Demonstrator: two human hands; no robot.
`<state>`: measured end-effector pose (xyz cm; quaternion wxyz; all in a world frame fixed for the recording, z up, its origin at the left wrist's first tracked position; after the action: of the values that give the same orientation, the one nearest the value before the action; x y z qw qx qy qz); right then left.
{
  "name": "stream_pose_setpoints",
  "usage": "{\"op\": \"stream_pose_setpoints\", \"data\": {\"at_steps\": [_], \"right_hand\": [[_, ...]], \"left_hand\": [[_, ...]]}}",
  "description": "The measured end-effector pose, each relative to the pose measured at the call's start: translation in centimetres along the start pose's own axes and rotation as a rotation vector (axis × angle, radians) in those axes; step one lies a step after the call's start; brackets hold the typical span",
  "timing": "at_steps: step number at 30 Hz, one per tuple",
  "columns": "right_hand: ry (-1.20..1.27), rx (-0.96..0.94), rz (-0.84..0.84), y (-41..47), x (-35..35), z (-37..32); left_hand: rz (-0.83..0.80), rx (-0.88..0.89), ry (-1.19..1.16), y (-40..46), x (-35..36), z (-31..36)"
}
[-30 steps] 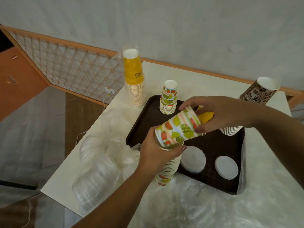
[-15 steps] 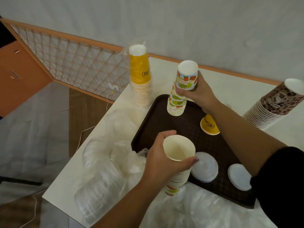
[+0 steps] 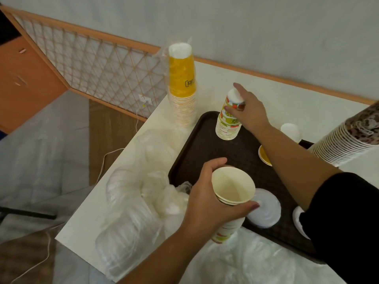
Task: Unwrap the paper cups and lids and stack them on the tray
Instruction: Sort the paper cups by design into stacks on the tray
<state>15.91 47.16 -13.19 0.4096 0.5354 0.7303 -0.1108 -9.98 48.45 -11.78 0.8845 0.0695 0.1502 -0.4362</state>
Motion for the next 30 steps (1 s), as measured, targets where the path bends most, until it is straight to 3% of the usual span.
{"op": "stream_pose_setpoints", "data": {"at_steps": [3,6,11,13,16,23,28,30], "right_hand": [[-0.162,-0.027,0.020,-0.6,-1.5,-1.2],[-0.002,-0.121,0.065,-3.1,-5.0,-4.5],[-0.037,-0.173,-0.524,-11.6,-8.4,-8.6],[-0.143,-0.284,-0.667,-14.4,-9.0,-9.2],[-0.208,-0.380,-0.672,-16.3,-9.2,-9.1],[-0.024,-0.324,-0.441,-16.1,-11.8,-9.0],[0.109,-0.231,-0.637,-13.8,-15.2,-6.7],[0.047,-0.222,-0.713,-13.4,-15.5,-5.2]], "left_hand": [[0.007,0.007,-0.012,-0.1,0.1,0.1],[0.003,0.008,-0.009,-0.2,0.3,0.2],[0.041,-0.018,-0.011,-0.7,0.6,0.2],[0.069,-0.010,-0.014,-0.8,0.6,0.1],[0.032,-0.036,-0.021,-1.2,0.9,0.0],[0.098,-0.024,-0.015,-1.7,1.1,0.3],[0.097,-0.033,0.011,-1.8,1.1,0.3],[0.105,-0.041,-0.002,-1.9,1.0,0.4]]}}
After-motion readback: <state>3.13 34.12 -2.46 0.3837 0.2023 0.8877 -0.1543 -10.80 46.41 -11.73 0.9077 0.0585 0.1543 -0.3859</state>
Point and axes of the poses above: each hand's wrist, its own y-axis towards the middle knuckle, its own x-axis out of the palm, z = x × y, the point moved 5 cm from there along y, towards the middle knuckle, and after that the axes turned 12 degrees about z, right-handed, at the moved point
